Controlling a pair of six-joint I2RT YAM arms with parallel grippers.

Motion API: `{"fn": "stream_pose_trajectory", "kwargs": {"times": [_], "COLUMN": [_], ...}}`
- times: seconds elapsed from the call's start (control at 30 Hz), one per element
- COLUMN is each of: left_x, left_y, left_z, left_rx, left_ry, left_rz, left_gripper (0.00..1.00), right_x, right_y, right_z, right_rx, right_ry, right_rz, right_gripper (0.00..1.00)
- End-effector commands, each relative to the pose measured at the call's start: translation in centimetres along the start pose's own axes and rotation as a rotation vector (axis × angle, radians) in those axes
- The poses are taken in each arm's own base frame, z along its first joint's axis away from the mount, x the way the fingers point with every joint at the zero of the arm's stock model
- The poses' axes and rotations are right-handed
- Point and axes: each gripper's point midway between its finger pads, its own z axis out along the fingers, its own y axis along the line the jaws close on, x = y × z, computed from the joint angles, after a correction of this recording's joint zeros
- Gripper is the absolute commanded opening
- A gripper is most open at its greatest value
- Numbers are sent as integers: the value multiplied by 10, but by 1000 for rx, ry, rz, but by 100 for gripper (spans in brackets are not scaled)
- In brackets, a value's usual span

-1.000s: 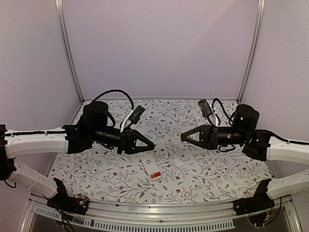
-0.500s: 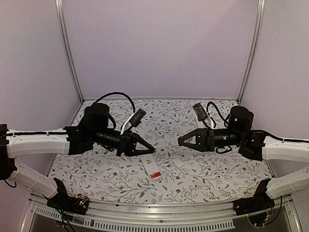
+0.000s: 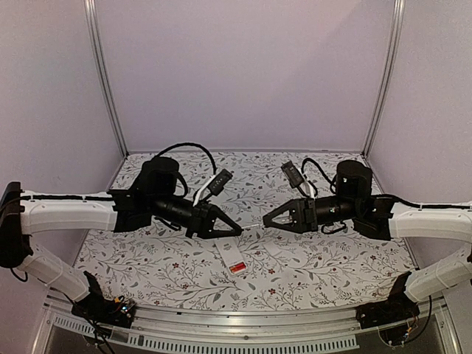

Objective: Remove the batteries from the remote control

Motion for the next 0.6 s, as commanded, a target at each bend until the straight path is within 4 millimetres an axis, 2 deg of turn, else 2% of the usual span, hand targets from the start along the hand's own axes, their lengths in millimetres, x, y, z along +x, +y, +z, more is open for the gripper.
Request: {"fn": "stream_pose_trajectory", "kwargs": {"times": [0.0,0.57], "left_x": [-6,-3], "left_y": [0,5], "left_z": [0,4], "left_rx": [1,-4], "left_ry": [0,25], "left_rz": [24,13], "left_gripper": [0,0], "right_x": [2,7], "right_y": [2,1], "right_z": [6,11], "right_rx": [-12,-13], "right_ry": [30,54], "right_rz": [-8,-1], "right_gripper": [35,30]}}
